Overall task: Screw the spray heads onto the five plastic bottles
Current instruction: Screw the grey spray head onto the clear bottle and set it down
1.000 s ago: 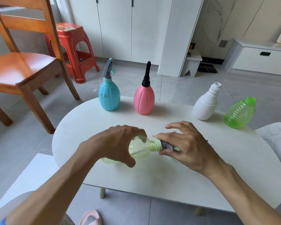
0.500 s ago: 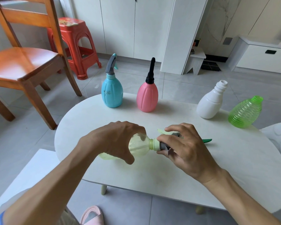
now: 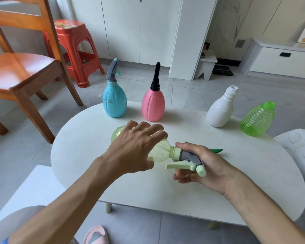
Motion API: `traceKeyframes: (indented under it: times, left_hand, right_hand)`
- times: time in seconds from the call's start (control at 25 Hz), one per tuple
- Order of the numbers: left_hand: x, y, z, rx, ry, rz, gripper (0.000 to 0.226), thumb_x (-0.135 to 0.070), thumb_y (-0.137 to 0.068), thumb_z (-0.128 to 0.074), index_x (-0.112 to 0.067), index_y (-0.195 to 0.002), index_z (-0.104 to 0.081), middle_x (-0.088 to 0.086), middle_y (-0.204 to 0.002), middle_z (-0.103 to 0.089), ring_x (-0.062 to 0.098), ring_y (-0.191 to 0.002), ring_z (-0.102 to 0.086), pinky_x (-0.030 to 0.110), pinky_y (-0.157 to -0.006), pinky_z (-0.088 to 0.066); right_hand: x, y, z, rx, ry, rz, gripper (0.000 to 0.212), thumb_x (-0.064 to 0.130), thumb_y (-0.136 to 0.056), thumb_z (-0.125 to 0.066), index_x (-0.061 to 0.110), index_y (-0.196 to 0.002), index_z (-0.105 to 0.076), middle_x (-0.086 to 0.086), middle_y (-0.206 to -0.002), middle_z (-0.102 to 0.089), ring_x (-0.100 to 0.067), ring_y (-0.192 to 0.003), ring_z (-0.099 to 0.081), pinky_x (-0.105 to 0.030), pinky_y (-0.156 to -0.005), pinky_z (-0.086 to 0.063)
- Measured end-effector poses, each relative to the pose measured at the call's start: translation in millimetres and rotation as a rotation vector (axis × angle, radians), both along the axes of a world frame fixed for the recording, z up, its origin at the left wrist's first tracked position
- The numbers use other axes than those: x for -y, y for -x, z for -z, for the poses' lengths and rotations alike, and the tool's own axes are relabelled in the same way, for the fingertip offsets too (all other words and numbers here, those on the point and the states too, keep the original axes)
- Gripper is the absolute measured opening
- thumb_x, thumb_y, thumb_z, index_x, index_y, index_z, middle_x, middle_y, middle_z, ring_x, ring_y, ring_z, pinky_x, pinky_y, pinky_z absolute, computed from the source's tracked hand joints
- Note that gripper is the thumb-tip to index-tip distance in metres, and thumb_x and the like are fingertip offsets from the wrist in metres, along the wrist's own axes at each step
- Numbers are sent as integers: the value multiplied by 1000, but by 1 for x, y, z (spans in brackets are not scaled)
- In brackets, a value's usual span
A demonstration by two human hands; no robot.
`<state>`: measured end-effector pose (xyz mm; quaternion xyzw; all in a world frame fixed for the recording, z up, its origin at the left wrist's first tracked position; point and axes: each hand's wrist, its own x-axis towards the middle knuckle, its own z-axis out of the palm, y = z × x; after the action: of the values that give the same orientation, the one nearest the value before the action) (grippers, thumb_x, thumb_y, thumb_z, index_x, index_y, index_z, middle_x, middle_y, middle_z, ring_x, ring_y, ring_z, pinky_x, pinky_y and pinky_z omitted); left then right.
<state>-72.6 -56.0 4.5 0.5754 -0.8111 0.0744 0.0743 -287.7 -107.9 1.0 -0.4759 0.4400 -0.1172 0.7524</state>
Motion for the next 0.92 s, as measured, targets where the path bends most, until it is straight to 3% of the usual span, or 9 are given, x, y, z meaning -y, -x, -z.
traceKeyframes:
  times: [0.12, 0.24, 0.36, 0.44, 0.52, 0.64, 0.68, 0.8, 0.92]
  left_hand:
    - [0, -1, 0, -24, -11, -8, 68, -42, -60, -74, -27, -124, -56, -9, -130, -59, 25, -106, -59, 43, -86, -45]
    - [1, -2, 2, -98, -31, -34, 70, -44, -58, -74, -29, -124, -56, -11, -128, -59, 23, -103, -59, 40, -82, -46]
    - [2, -4, 4, -163, -53, -43, 72, -45, -56, -74, -31, -124, -55, -13, -127, -58, 22, -99, -59, 36, -77, -45]
    - [2, -7, 6, -187, -95, -61, 74, -47, -56, -74, -32, -125, -53, -15, -126, -57, 20, -98, -58, 34, -76, -43]
    - [3, -11, 6, -219, -134, -85, 76, -48, -55, -74, -34, -126, -52, -17, -126, -56, 19, -98, -57, 33, -76, -42]
    - [2, -10, 7, -189, -136, -71, 74, -47, -57, -73, -33, -126, -52, -15, -127, -56, 20, -99, -57, 36, -79, -45]
    - [1, -8, 8, -180, -113, -67, 73, -46, -57, -74, -31, -126, -53, -14, -127, -57, 20, -99, -58, 37, -80, -45]
    - [0, -1, 10, -199, 21, -96, 70, -42, -57, -74, -28, -123, -55, -11, -126, -59, 24, -101, -59, 37, -80, -44]
    - [2, 8, 5, -434, 1, -148, 70, -43, -56, -77, -30, -121, -53, -13, -118, -60, 22, -95, -58, 37, -78, -48]
  right_hand:
    - [-2, -5, 6, -82, 305, 153, 32, 41, -86, -70, 10, -88, -68, -6, -74, -67, -16, -57, -64, -26, -55, -49]
    - [-2, -10, 7, 148, 681, 368, 39, 23, -100, -56, -2, -71, -55, -2, -62, -57, -16, -46, -60, -24, -46, -47]
    - [6, 3, -2, 180, 853, 190, 32, 14, -91, -43, 2, -71, -66, -6, -68, -68, -27, -64, -65, -29, -61, -48]
    - [13, 18, -10, 96, 858, -83, 34, 4, -75, -41, 11, -88, -73, -6, -86, -73, -27, -82, -65, -34, -74, -47]
    - [16, 25, -14, -95, 1041, -297, 37, 3, -80, -53, 22, -107, -69, 3, -101, -72, -17, -92, -64, -30, -82, -49]
    - [9, 19, -4, -270, 1384, -253, 14, 34, -89, -69, 22, -96, -69, 11, -87, -71, -12, -81, -61, -28, -76, -46]
    - [4, 13, 0, -268, 1350, -167, 25, 44, -91, -63, 20, -87, -70, 9, -78, -72, -11, -74, -61, -25, -70, -46]
    - [-6, -1, 1, -54, 797, 141, 42, 53, -90, -55, 13, -84, -68, -6, -64, -74, -25, -69, -68, -23, -66, -48]
    - [2, 3, -2, -9, 698, 115, 59, 77, -76, -55, 23, -94, -70, 1, -82, -76, -9, -77, -68, -23, -72, -49]
